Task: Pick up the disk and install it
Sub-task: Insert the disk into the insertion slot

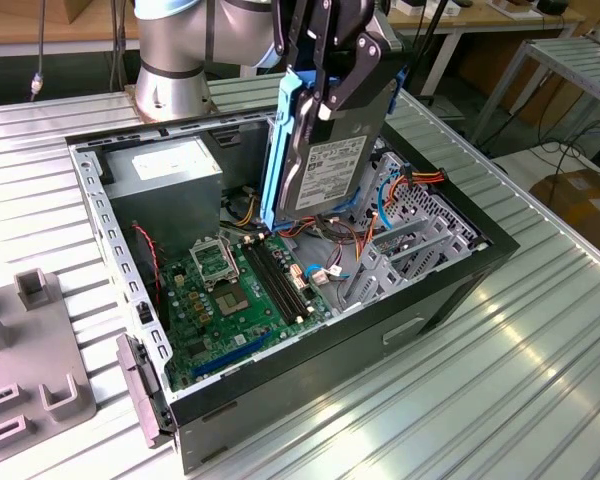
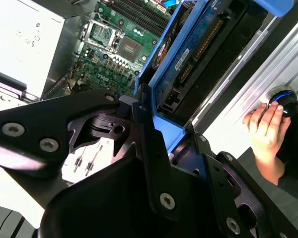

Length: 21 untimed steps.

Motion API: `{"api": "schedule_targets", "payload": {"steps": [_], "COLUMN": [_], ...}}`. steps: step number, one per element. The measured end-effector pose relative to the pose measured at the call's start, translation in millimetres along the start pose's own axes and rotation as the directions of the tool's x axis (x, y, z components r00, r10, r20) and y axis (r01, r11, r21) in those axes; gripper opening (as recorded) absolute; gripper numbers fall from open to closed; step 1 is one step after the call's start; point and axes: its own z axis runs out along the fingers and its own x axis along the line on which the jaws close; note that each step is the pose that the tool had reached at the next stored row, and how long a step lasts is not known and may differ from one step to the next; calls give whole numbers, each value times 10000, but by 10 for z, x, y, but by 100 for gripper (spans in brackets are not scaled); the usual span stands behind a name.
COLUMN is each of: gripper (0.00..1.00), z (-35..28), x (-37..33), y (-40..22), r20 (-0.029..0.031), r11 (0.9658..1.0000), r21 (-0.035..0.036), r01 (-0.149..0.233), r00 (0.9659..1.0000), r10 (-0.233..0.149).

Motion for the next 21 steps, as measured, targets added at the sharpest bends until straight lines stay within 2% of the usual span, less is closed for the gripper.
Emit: {"api": "schedule_targets", "payload": {"steps": [10,21], "gripper": [37,37], "z": [3,10], "x": [3,84], "y": [-3,-16], "r20": [0,6], "r11": [10000,10000], "r21": [0,1], "r01": [0,0], "r00": [10000,10000], "r10": [0,0]}}
